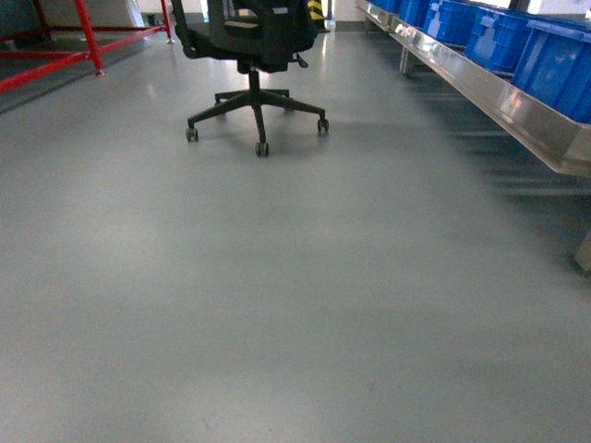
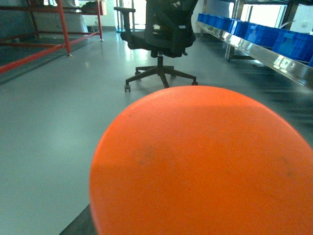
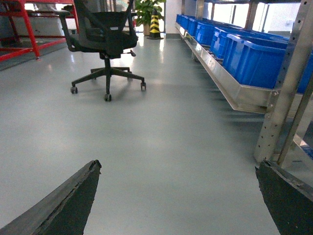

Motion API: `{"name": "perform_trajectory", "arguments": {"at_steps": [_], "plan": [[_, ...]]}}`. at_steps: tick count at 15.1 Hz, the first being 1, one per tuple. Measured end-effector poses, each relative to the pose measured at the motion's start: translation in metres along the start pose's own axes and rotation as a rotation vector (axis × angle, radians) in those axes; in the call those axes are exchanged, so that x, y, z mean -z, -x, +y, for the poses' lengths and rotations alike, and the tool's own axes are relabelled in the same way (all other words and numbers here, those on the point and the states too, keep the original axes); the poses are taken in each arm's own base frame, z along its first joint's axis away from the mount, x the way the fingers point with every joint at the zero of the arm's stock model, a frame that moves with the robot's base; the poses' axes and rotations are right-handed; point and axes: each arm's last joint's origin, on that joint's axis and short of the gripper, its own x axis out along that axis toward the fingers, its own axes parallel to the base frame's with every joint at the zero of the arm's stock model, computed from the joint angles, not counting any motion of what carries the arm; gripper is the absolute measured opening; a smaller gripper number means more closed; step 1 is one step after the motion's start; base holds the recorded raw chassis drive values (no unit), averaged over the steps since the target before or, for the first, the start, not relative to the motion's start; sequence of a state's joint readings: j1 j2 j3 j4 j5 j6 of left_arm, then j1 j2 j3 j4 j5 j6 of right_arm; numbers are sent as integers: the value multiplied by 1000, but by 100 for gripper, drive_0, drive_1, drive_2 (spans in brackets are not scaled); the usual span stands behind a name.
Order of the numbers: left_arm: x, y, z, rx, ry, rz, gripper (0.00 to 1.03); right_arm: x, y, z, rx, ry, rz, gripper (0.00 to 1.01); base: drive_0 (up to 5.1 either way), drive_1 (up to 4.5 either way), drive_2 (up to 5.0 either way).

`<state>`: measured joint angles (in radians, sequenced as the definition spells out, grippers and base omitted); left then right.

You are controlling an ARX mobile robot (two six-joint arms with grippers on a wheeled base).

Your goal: Pick capacitor and pack into box

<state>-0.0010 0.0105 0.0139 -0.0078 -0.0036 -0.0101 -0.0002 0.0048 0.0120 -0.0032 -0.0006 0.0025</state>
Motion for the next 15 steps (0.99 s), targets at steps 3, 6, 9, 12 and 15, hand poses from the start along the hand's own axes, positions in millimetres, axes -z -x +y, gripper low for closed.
{"name": "perform_trajectory", "arguments": {"at_steps": [3,6,9,12,15], "plan": [[0,0,0,3,0,0,44,0,0,0,1,0,1,98,-495,295,180],[-1,0,0,4,0,-5,44,0,0,0,1,0,3,98,-484,335,162],[0,0,0,3,0,-1,44,0,0,0,0,0,0,98,-491,329,154],[0,0,0,3,0,0,44,0,0,0,1,0,4,98,-487,336,155],[0,0,0,3,0,-2,44,0,0,0,1,0,-1,98,-497,326,144]]}}
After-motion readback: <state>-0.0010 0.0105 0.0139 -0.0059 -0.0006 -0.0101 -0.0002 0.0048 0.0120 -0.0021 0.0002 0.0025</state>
